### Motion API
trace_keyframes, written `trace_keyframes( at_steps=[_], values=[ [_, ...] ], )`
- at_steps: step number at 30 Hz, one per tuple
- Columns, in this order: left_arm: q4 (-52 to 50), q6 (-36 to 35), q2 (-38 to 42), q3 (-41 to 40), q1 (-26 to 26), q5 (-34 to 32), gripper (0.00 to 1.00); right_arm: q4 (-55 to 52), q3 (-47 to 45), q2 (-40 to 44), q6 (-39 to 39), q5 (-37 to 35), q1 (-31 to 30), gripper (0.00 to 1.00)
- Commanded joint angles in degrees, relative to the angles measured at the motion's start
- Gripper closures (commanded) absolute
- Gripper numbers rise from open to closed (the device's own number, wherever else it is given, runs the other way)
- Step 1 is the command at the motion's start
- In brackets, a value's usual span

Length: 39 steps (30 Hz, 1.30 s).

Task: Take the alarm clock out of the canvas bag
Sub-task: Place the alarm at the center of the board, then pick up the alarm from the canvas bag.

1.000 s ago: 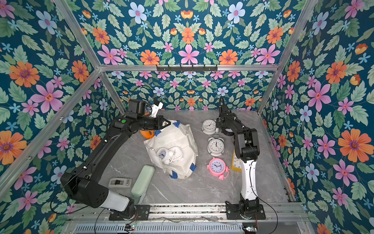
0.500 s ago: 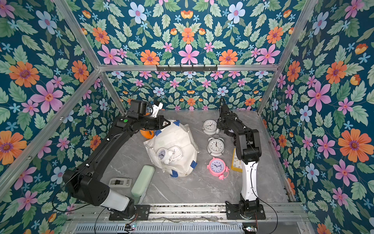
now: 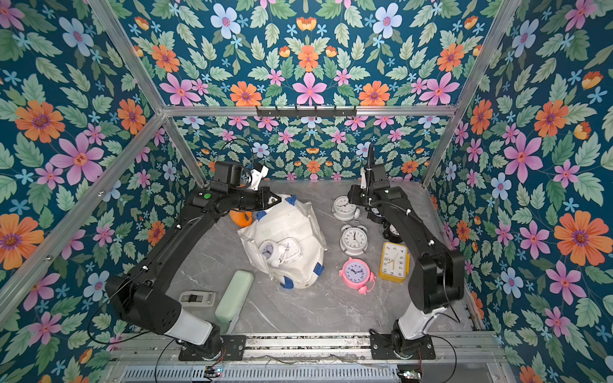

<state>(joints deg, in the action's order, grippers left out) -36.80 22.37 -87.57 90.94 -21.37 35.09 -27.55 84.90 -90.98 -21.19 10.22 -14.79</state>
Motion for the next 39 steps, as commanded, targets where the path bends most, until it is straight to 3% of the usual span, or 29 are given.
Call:
trace_keyframes(
  at_steps=[1, 4, 8, 13, 16, 26, 39],
  values=[
    [3.7, 0.8, 0.0, 0.6, 0.1, 2.0, 1.00, 7.2, -6.0, 7.6, -6.1, 8.1, -2.8, 0.55],
    [4.2, 1.1, -0.1, 0.7, 0.1, 2.1, 1.00, 13.1, -12.3, 14.1, -9.8, 9.6, -7.8, 0.58],
    [4.6, 1.4, -0.5, 0.6, 0.1, 2.2, 1.00, 20.2, -19.0, 19.7, -11.0, 5.8, -18.7, 0.58],
    [5.4, 1.9, -0.8, 0.5, 0.1, 2.5, 1.00, 27.4, -23.0, 17.3, -11.2, -0.6, -31.6, 0.59],
    [5.6, 2.1, -0.9, 0.4, 0.1, 2.9, 1.00, 30.2, -23.3, 12.9, -12.6, -4.0, -36.1, 0.59],
    [5.1, 1.6, 0.3, -0.4, 0.1, 3.3, 1.00, 25.9, -19.0, -1.1, -20.7, -14.8, -39.3, 0.59],
    [5.5, 1.6, 0.4, -1.4, 0.1, 3.8, 1.00, 25.4, -17.5, -8.4, -24.0, -16.7, -39.6, 0.57]
  ],
)
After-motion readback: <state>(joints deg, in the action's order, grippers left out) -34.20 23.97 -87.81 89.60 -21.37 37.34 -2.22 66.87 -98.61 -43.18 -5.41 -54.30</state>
